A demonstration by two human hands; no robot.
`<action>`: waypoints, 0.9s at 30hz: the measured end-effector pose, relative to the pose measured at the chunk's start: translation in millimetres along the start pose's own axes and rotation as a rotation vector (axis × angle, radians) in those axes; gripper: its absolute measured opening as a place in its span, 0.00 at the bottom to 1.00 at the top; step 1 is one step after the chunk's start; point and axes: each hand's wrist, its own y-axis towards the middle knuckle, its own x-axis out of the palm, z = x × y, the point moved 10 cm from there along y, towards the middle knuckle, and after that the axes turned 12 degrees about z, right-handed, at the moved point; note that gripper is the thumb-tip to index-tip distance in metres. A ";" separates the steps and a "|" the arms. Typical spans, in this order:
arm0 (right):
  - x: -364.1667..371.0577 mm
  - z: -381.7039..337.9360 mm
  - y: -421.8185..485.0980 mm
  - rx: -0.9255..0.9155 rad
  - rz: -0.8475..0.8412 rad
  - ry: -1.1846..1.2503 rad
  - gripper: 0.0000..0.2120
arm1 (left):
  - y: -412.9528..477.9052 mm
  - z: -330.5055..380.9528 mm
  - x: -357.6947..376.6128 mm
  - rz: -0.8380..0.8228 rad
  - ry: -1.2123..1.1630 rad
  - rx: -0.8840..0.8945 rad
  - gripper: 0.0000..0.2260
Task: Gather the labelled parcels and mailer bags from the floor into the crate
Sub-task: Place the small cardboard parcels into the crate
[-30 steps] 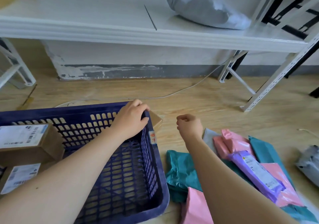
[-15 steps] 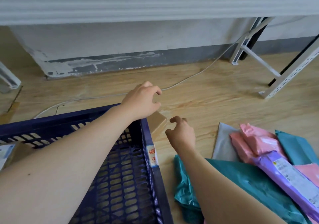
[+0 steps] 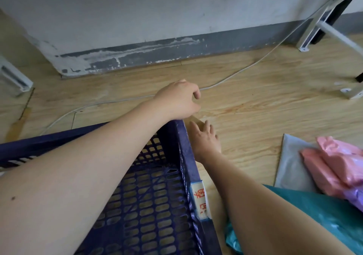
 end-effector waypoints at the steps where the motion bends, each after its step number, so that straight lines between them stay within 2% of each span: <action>1: 3.5 -0.5 0.5 0.003 0.005 0.008 0.39 | 0.6 -1.7 0.7 0.000 -0.002 0.001 0.12; 5: 10.6 8.7 0.9 0.072 0.067 0.066 0.39 | -1.6 -3.1 0.7 0.012 -0.017 0.019 0.12; 11: -5.7 29.1 -15.3 0.163 0.134 0.176 0.40 | -4.0 4.9 -21.7 0.149 -0.065 0.054 0.09; 19: -83.1 55.4 -57.7 0.278 0.240 0.207 0.40 | -40.9 37.3 -59.2 0.240 -0.165 0.088 0.10; 27: -161.4 53.6 -139.4 0.276 0.368 0.168 0.39 | -115.4 56.1 -97.6 0.238 -0.183 0.088 0.12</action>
